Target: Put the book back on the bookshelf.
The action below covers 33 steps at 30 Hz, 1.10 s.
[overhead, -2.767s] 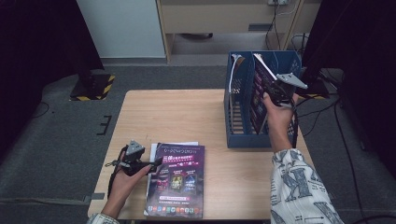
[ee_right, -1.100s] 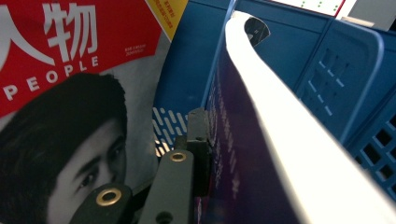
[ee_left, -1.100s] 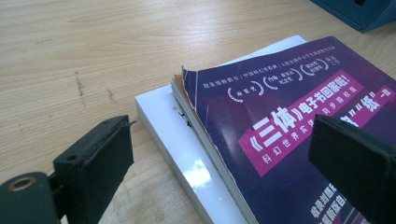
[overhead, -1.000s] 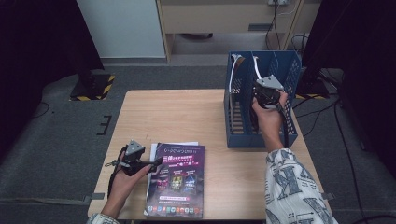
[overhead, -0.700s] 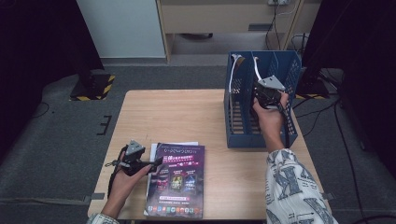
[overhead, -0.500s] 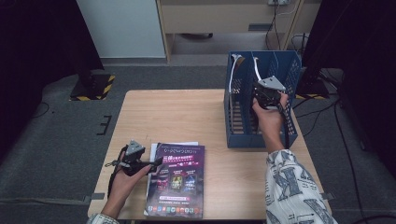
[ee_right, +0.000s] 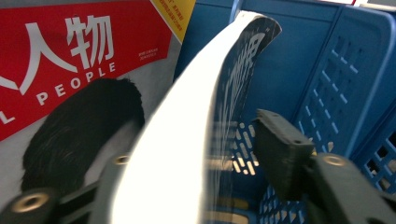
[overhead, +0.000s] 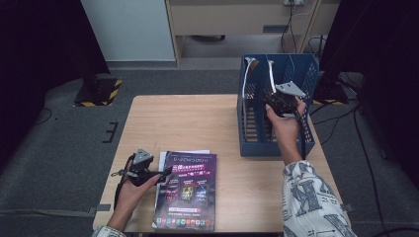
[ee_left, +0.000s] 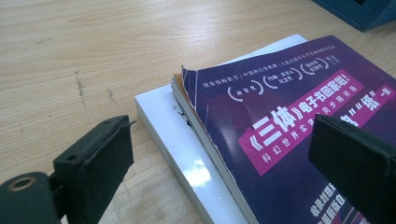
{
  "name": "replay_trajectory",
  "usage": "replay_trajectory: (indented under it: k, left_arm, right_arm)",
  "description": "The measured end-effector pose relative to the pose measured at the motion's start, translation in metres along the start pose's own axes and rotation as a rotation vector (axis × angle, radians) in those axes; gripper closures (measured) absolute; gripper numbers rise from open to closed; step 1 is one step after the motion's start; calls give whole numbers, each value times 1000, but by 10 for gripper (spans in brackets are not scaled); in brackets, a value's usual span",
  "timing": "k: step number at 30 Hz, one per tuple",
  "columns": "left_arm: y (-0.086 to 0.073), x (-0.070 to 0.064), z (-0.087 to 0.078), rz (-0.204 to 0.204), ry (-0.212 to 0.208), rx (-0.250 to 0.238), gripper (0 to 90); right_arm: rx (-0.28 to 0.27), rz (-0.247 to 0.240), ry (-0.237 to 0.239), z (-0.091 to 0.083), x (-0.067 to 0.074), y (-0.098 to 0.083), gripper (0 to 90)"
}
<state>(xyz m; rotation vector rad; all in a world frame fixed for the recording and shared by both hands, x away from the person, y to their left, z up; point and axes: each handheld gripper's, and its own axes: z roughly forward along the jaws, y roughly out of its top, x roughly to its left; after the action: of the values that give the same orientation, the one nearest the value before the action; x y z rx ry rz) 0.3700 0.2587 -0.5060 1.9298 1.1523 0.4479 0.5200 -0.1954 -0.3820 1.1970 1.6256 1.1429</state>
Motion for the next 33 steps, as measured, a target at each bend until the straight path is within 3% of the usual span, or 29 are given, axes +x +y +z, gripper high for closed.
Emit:
replay_trajectory:
  k: [5,6,21,33]
  left_arm:
    - [0,0,0,1,0,1,63]
    - [0,0,0,2,1,4,63]
    - [0,-1,-1,9,3,1,63]
    - [1,-1,0,12,5,2,63]
  right_arm:
    - [13,19,10,-4,0,-1,377]
    - [23,20,29,-6,0,-1,359]
    - [17,81,95,-22,-2,-2,160]
    - [19,87,143,-45,0,-19,126]
